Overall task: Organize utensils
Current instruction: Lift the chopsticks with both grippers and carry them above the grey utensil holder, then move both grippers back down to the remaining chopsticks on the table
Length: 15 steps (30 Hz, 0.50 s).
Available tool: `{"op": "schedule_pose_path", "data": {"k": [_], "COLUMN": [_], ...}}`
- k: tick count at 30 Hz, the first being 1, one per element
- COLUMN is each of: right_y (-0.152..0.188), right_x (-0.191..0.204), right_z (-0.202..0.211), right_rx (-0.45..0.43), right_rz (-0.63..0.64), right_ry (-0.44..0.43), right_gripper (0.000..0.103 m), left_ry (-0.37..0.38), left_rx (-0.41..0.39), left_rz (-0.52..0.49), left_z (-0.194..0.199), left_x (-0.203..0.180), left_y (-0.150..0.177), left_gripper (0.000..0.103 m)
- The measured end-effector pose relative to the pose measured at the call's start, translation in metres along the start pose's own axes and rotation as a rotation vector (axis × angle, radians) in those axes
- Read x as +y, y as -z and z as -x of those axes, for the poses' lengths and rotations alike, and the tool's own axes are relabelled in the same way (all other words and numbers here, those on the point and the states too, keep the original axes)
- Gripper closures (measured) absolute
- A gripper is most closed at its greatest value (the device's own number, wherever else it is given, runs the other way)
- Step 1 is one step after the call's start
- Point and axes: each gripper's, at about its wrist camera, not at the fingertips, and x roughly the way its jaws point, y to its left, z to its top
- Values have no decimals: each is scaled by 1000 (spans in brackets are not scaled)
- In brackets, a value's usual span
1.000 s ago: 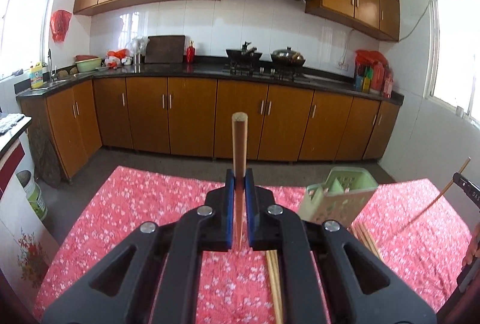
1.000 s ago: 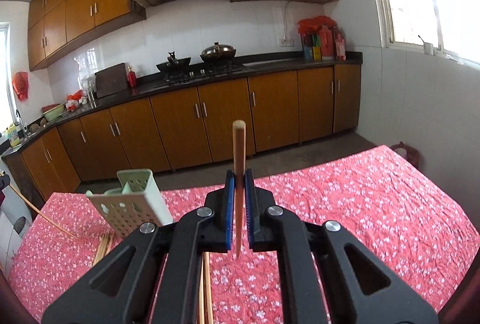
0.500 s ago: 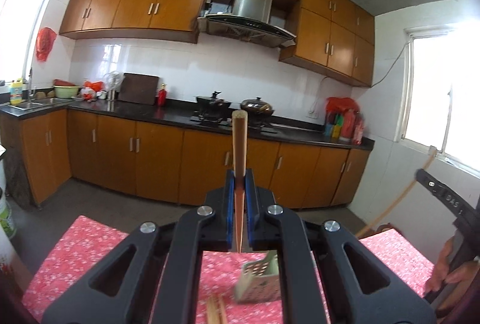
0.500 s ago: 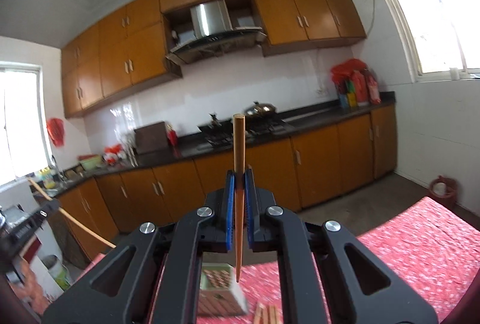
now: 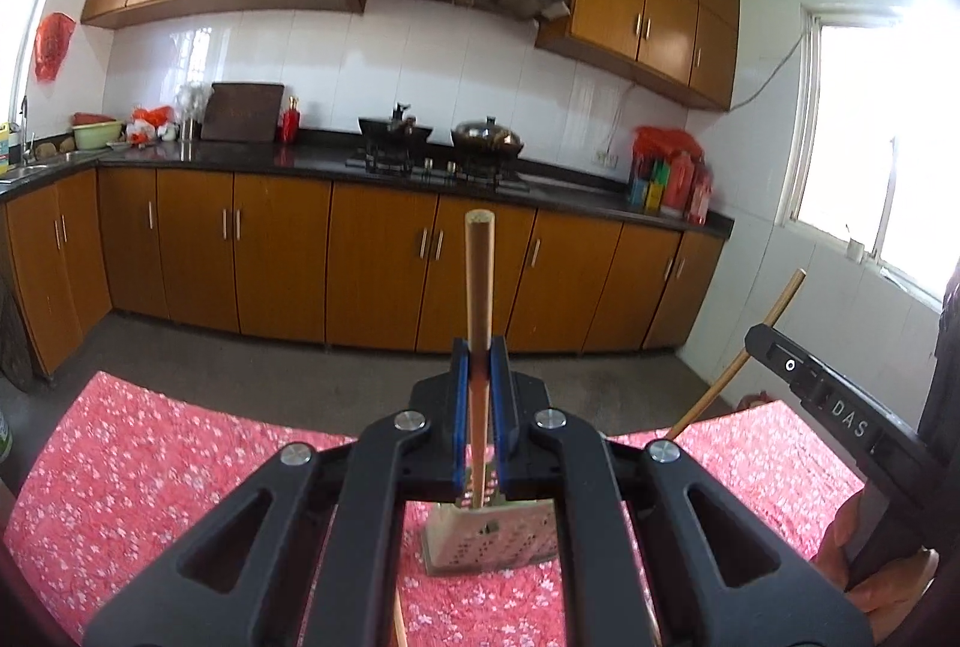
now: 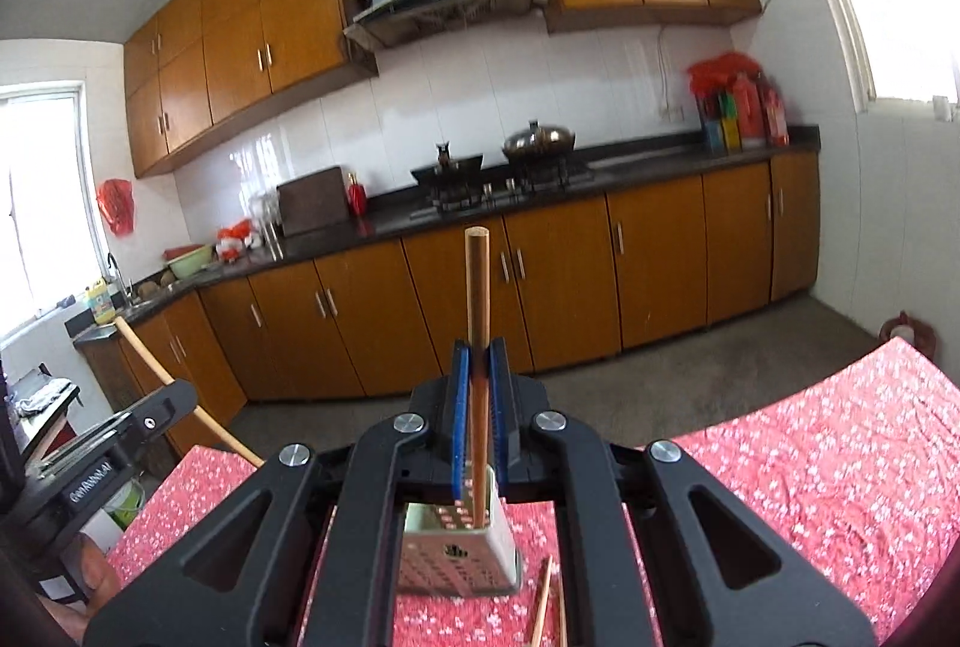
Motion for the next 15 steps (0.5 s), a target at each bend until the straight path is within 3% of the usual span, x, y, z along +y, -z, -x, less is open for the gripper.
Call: {"op": "schedule_pose_path", "data": {"k": [2,3,4,6,15], "right_y": [0,-2,-3,-4,-1], "right_x": [-2,0,-1,-1,-19], "right_z": [1,-1,1,5,43], "right_rx": [12,15,15,4,2], "right_rz": [-5,-5,-7,-11,-16], "right_ry": [-1,-2,3,11,64], "right_gripper": [94,88,74,62,60], "left_ry": [-5,-6,-8,-14,-84], "left_rx": [8,7,7,4,-28], "left_rz": [-2,-4,-6,-3,31], "left_z": [-2,-1,-1,2,51], "left_x": [-1,0,0,2,31], "left_y": [3,4,3,2,6], "left_gripper": [93,92,90,84,72]}}
